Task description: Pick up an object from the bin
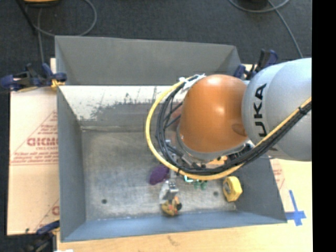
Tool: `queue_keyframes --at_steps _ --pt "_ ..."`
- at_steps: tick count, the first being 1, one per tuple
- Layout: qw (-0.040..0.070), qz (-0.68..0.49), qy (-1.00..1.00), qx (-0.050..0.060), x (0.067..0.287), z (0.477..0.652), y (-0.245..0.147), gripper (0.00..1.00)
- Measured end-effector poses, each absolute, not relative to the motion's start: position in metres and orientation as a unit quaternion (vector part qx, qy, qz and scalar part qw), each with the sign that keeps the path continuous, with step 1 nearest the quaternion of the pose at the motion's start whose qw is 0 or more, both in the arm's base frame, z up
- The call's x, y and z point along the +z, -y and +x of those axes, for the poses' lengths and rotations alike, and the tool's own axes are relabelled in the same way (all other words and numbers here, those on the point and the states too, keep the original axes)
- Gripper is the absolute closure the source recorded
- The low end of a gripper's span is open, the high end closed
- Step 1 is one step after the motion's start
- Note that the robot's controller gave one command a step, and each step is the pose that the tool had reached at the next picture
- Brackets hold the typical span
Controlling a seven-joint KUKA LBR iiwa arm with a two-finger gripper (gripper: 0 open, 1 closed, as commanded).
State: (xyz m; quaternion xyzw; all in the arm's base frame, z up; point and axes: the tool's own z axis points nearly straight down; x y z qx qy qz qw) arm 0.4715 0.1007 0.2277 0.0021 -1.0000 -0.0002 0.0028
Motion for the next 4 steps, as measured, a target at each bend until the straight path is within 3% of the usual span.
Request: queue_keyframes --at_steps 1,2,3,4 --pt "-0.001 0.001 1.000 -0.001 0.231 0.473 -0.100 0.00" --pt "-0.005 0.021 1.000 0.000 0.176 0.479 -0.064 0.00" --pt "-0.002 -0.033 0.999 -0.001 0.112 0.493 -0.030 0.00" --pt "-0.001 -0.055 0.998 -0.004 0.093 0.503 -0.028 0.00"
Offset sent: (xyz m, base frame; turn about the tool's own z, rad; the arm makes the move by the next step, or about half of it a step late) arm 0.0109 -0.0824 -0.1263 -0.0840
